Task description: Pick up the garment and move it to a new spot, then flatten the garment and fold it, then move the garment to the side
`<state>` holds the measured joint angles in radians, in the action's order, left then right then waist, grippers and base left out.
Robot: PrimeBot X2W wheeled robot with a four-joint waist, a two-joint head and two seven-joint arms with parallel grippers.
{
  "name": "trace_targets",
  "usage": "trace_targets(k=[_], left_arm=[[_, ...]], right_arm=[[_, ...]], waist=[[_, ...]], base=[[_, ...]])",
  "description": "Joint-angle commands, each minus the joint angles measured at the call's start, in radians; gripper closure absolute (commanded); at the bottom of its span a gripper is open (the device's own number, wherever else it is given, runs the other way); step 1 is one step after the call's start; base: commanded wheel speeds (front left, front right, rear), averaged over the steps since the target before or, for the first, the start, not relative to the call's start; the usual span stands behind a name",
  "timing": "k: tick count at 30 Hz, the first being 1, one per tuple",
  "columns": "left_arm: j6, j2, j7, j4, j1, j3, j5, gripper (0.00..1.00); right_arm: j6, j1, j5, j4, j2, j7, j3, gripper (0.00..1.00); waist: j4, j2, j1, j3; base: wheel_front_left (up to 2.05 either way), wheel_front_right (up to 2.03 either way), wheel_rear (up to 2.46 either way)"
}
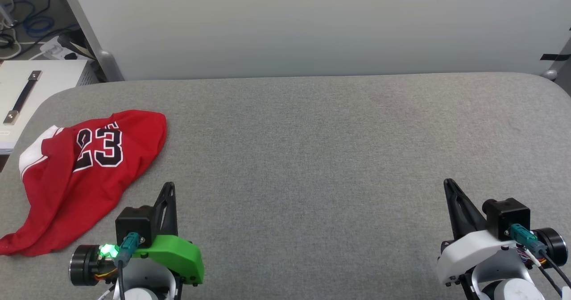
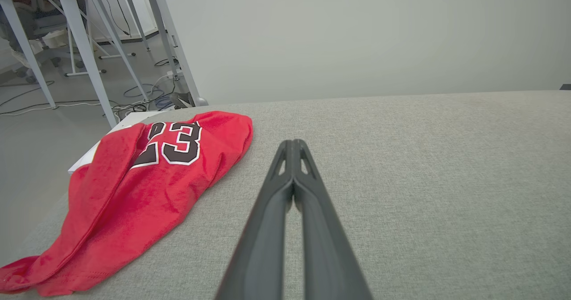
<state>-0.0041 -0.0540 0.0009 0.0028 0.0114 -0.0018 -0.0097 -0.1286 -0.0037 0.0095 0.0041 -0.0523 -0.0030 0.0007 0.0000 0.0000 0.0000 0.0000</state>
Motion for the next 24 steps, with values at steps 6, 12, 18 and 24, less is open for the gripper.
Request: trace_targets(k=[6,12,18,24], left_arm=[[0.004,0.004,-0.001,-0.003,-0.011,0.002,0.010,1.00],[0.004,0.004,-0.001,-0.003,-0.011,0.002,0.010,1.00],[0.004,0.004,-0.001,-0.003,-0.011,0.002,0.010,1.00],[0.004,0.004,-0.001,-0.003,-0.011,0.002,0.010,1.00]], right_arm=[[-0.002,0.004,-0.009,-0.004,0.002,0.003,-0.001,1.00],[-0.002,0.004,-0.009,-0.004,0.002,0.003,-0.001,1.00],[-0.002,0.004,-0.009,-0.004,0.002,0.003,-0.001,1.00],[-0.002,0.004,-0.009,-0.004,0.002,0.003,-0.001,1.00]], waist=[[0.000,0.0000,0.0000,0.000],[0.000,0.0000,0.0000,0.000],[0.000,0.0000,0.0000,0.000],[0.000,0.0000,0.0000,0.000]], base=[[0.00,0.00,0.00],[0.00,0.00,0.00],[0.00,0.00,0.00],[0.00,0.00,0.00]])
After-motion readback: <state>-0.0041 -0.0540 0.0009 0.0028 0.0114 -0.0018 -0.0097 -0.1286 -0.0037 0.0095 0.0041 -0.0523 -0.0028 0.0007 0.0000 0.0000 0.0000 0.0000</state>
